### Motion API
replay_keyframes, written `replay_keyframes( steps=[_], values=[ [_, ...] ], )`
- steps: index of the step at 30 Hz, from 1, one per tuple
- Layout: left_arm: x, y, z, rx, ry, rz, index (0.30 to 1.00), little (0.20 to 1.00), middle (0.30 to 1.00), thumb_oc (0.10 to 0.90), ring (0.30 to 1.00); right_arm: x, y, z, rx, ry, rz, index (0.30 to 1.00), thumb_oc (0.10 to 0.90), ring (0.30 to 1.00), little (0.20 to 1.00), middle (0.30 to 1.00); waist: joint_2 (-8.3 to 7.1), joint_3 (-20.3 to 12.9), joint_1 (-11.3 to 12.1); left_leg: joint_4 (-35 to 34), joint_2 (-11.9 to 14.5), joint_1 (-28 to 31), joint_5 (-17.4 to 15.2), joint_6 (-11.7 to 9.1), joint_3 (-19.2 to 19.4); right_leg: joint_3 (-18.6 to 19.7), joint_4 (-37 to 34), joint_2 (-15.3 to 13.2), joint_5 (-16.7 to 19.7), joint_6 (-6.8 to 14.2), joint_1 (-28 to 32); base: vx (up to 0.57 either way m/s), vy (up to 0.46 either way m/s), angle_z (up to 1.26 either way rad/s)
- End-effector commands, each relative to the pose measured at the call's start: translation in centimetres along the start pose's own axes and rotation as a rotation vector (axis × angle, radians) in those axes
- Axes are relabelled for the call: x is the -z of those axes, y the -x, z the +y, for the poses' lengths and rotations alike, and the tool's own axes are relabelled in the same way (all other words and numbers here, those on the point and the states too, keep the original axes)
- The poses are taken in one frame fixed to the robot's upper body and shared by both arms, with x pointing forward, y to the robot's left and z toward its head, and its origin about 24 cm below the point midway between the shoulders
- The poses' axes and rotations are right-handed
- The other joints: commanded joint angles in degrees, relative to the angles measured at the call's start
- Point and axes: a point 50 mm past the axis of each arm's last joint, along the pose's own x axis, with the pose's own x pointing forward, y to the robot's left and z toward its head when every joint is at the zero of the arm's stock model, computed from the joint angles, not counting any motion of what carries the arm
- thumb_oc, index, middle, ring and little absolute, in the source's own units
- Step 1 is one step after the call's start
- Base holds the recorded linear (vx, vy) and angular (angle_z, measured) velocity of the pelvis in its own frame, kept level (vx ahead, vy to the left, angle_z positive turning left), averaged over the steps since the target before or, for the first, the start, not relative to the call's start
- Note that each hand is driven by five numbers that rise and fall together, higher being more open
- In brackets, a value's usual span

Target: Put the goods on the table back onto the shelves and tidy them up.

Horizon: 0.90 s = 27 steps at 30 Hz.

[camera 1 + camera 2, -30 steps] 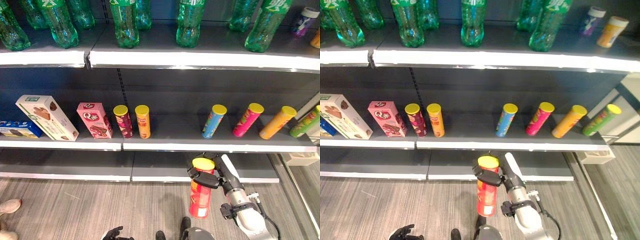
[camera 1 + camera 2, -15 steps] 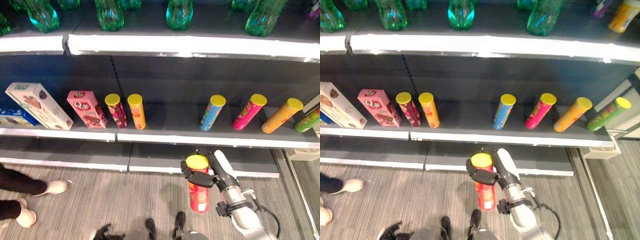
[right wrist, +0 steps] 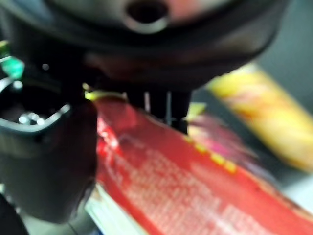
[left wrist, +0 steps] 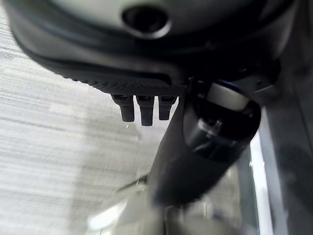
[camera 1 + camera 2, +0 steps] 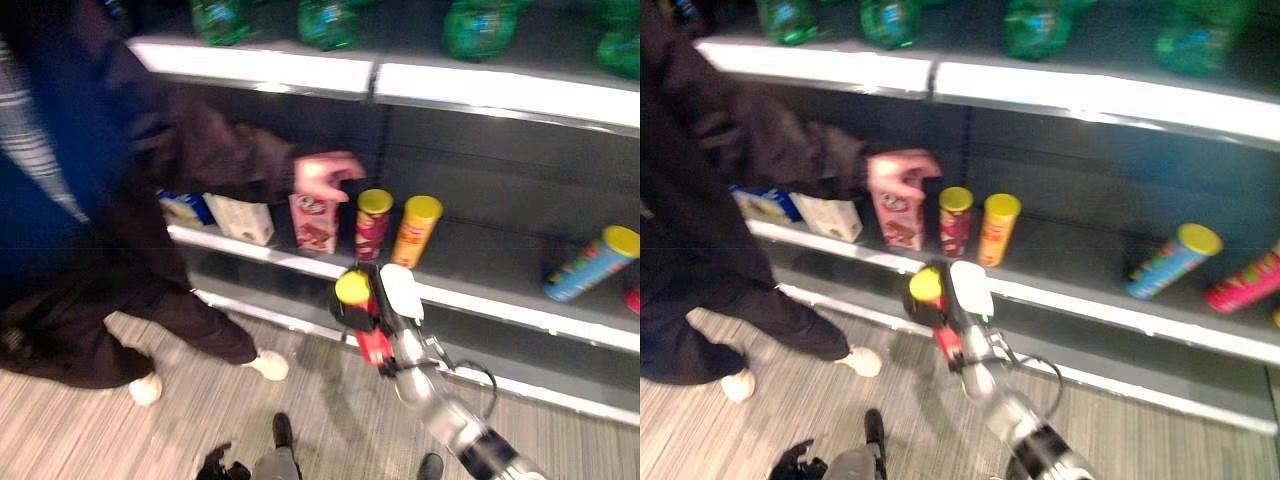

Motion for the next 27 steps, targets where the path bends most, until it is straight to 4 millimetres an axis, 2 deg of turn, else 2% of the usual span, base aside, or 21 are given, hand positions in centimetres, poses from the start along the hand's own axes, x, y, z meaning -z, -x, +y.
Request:
replay_keyframes(
  steps=[1,7,12,15,21,22,24,25,27],
  values=[
    [-0.2,0.8,-3.6,0.100,0.046,-0.016,0.900,0.900,0.900,0.800,0.900,-0.3,-5.3,-6.8,0.448,0.141,-0.093,0.300,0.400,0.300,0.300,0.300,3.58,0.3,0.8,4.8,5.4,-3.9,-3.8,-1.3,-3.6,-2.7,2.5,2.3,-6.8,1.4,1.3,-0.06,-0.019,0.17],
    [-0.7,0.3,-3.3,0.094,0.101,0.004,0.900,0.900,0.900,0.800,0.900,3.2,-5.8,-9.8,0.566,0.361,0.001,0.300,0.400,0.300,0.300,0.300,2.17,0.8,2.3,4.2,5.4,-6.3,-3.2,-1.3,-4.9,-4.3,1.9,3.3,-6.1,1.6,-0.1,-0.03,-0.060,0.05],
    [-1.3,0.2,-3.5,0.112,0.077,-0.022,0.900,0.900,0.900,0.800,0.900,5.1,-5.4,-12.1,0.636,0.458,0.066,0.300,0.400,0.300,0.300,0.300,1.09,1.2,1.8,3.0,6.5,-6.6,-2.0,-2.0,-5.5,-4.4,1.2,4.9,-6.3,1.4,-0.6,0.00,-0.087,-0.06],
    [-1.3,0.1,-3.3,0.112,0.081,-0.027,0.900,0.900,0.900,0.800,0.900,6.4,-4.7,-12.7,0.663,0.484,0.123,0.300,0.400,0.300,0.300,0.300,0.84,1.4,1.6,2.2,7.1,-6.5,-1.5,-2.4,-5.7,-4.4,0.7,5.8,-6.5,1.3,-0.5,0.01,-0.086,-0.02],
    [-1.5,0.1,-3.4,0.119,0.084,-0.038,0.900,0.900,0.900,0.800,0.900,7.8,-4.5,-12.6,0.711,0.453,0.240,0.300,0.400,0.300,0.300,0.300,1.23,2.0,1.7,1.4,7.4,-6.7,-0.9,-2.7,-6.3,-4.4,0.1,6.7,-6.4,1.3,-0.8,0.00,-0.041,0.01],
    [-1.9,0.2,-3.7,0.131,0.072,-0.059,0.900,0.900,0.900,0.800,0.900,8.7,-4.7,-12.9,0.763,0.428,0.337,0.300,0.400,0.300,0.300,0.300,1.93,2.4,2.1,0.5,7.3,-7.1,-0.4,-2.8,-6.7,-4.5,-0.6,6.9,-6.1,1.4,-1.3,-0.02,-0.031,0.01],
    [-2.4,0.1,-3.7,0.135,0.063,-0.084,0.900,0.900,0.900,0.800,0.900,9.3,-5.2,-13.4,0.823,0.388,0.407,0.300,0.400,0.300,0.300,0.300,2.60,2.8,2.5,0.0,7.1,-7.7,-0.1,-2.9,-7.0,-4.5,-0.9,6.8,-5.8,1.5,-1.9,-0.05,-0.031,0.05],
    [-2.9,0.1,-3.9,0.145,0.051,-0.105,0.900,0.900,0.900,0.800,0.900,9.7,-5.8,-14.2,0.888,0.358,0.472,0.300,0.400,0.300,0.300,0.300,3.43,3.4,3.0,-0.5,6.6,-8.3,0.1,-3.0,-7.5,-4.7,-1.1,6.6,-5.4,1.7,-2.8,-0.05,-0.024,0.13],
    [-3.0,0.1,-3.9,0.148,0.048,-0.111,0.900,0.900,0.900,0.800,0.900,9.9,-6.3,-15.0,0.940,0.321,0.512,0.300,0.400,0.300,0.300,0.300,3.88,3.6,3.3,-0.9,6.4,-8.8,0.2,-2.9,-7.7,-4.8,-0.9,6.5,-5.3,1.8,-3.4,-0.04,-0.012,0.12]
  ],
)
